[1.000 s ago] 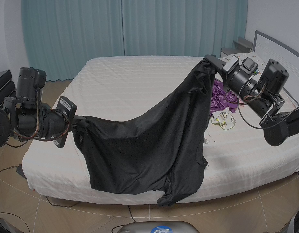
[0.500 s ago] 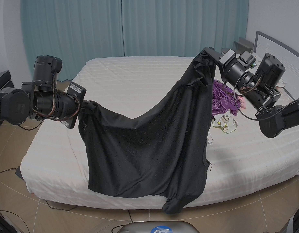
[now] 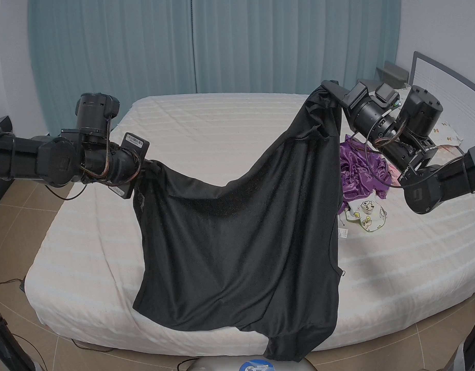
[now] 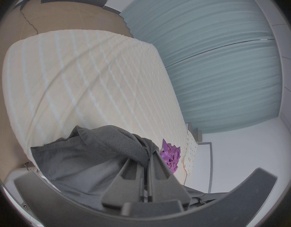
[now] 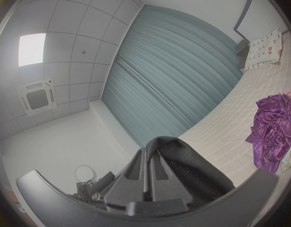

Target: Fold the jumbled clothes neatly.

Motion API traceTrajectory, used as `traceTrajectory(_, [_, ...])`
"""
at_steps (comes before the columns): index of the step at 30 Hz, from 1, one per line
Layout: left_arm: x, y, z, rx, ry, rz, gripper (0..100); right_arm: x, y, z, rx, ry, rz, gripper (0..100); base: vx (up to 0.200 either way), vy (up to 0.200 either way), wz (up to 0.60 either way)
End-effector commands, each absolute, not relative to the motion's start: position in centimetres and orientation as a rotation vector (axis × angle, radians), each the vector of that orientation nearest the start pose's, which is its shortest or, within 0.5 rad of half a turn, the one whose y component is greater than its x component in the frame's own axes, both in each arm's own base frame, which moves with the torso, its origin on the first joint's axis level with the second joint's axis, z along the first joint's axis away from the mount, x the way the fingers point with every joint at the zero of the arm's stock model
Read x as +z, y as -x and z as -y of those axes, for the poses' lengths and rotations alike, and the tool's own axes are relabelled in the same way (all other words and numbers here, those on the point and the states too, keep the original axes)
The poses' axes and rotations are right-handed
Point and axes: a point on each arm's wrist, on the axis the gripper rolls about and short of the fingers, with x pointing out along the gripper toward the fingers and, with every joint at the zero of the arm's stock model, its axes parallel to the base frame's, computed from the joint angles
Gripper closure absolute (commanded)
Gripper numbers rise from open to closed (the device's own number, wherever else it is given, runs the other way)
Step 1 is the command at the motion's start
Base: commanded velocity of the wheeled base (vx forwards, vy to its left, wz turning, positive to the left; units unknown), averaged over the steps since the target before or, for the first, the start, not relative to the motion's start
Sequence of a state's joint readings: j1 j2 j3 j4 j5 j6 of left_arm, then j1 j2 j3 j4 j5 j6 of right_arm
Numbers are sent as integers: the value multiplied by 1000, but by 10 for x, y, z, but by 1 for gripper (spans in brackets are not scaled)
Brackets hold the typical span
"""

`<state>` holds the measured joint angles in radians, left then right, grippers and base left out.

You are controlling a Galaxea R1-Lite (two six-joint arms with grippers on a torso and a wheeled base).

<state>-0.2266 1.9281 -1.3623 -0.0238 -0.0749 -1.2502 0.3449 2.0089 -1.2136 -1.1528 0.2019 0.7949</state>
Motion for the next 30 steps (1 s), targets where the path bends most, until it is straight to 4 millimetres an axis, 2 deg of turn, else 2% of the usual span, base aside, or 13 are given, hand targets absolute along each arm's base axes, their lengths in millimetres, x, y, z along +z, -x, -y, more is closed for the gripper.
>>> traceTrajectory(1, [165, -401, 85, 149, 1186, -689, 100, 207, -397, -154, 640, -788, 82, 100, 0, 0, 0])
traceTrajectory(5, [151, -414, 84, 172, 1200, -700, 100, 189, -407, -159, 610, -787, 57, 100, 0, 0, 0])
traceTrajectory(8, [140, -427, 87, 180, 1200, -707, 100, 164, -420, -163, 563, -789, 19, 100, 0, 0, 0])
traceTrajectory(9, [139, -429, 87, 182, 1201, -706, 0, 157, -422, -164, 553, -789, 7, 100, 0, 0, 0])
traceTrajectory(10, [139, -429, 87, 182, 1201, -706, 0, 157, -422, -164, 553, -789, 7, 100, 0, 0, 0])
traceTrajectory(11, [134, -434, 87, 191, 1215, -707, 0, 146, -428, -166, 532, -790, -5, 0, 0, 0, 0])
traceTrajectory(12, [132, -436, 87, 195, 1221, -707, 0, 144, -429, -166, 529, -790, -3, 0, 0, 0, 0])
traceTrajectory(15, [119, -450, 89, 214, 1250, -709, 0, 117, -442, -171, 496, -787, -47, 0, 0, 0, 0])
traceTrajectory(16, [119, -450, 89, 214, 1250, -709, 0, 117, -442, -171, 496, -787, -47, 0, 0, 0, 0])
traceTrajectory(19, [104, -463, 88, 247, 1263, -706, 0, 82, -450, -167, 418, -752, -128, 0, 0, 0, 0])
traceTrajectory(25, [102, -465, 76, 271, 1272, -692, 0, 56, -462, -140, 243, -636, -211, 0, 0, 0, 0])
traceTrajectory(26, [104, -465, 68, 285, 1277, -683, 0, 36, -462, -132, 195, -559, -302, 0, 0, 0, 0])
traceTrajectory(30, [105, -460, 62, 303, 1274, -686, 0, 25, -460, -128, 170, -536, -317, 0, 0, 0, 0])
